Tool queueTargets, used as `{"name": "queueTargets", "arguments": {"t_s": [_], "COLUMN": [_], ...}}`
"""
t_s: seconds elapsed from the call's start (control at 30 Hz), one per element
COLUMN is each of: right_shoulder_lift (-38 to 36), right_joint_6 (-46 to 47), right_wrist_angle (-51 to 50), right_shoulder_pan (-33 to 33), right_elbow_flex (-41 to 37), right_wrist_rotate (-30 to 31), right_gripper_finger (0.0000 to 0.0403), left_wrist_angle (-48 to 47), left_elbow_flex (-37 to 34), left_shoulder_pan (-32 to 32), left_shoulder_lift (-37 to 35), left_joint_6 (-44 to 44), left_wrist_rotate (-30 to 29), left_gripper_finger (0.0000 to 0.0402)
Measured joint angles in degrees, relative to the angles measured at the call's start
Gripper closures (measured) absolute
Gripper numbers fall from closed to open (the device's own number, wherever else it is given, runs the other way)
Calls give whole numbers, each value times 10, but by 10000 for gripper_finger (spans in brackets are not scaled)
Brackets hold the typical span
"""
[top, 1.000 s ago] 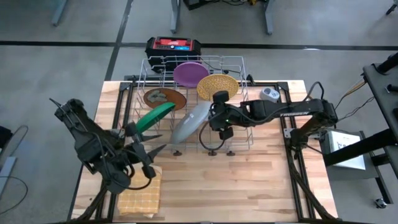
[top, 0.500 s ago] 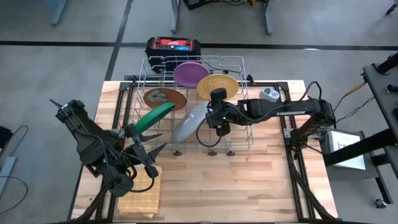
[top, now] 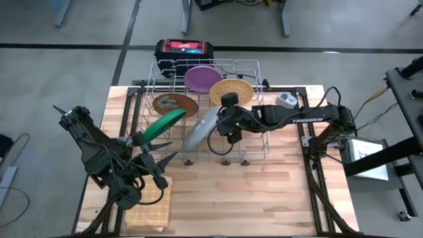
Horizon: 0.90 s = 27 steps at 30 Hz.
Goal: Sort dishes
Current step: Put the grey plate into the dish rack
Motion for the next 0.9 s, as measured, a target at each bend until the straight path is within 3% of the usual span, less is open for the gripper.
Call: {"name": "queueTargets", "arguments": {"t_s": [0.2,0.5,0.9], "right_shoulder_lift": [0,0,0], "right_joint_6": [-52,-106,-81], "right_wrist_angle": [19,49,40], "right_shoulder_pan": [0,-12,-58], "right_elbow_flex": [3,22,53], "right_wrist_rotate": [2,-8,-182], "right_gripper_finger": [390,393,394], "left_wrist_angle": [-3,-3,-3], "left_elbow_flex": [0,0,0], "left_shoulder_pan": [0,-1,-2], "left_shoulder_lift": [0,0,0], "left_joint_6": [0,-7,-11], "left_wrist_rotate": [0,0,1], "left_gripper_finger": [246,246,246]}}
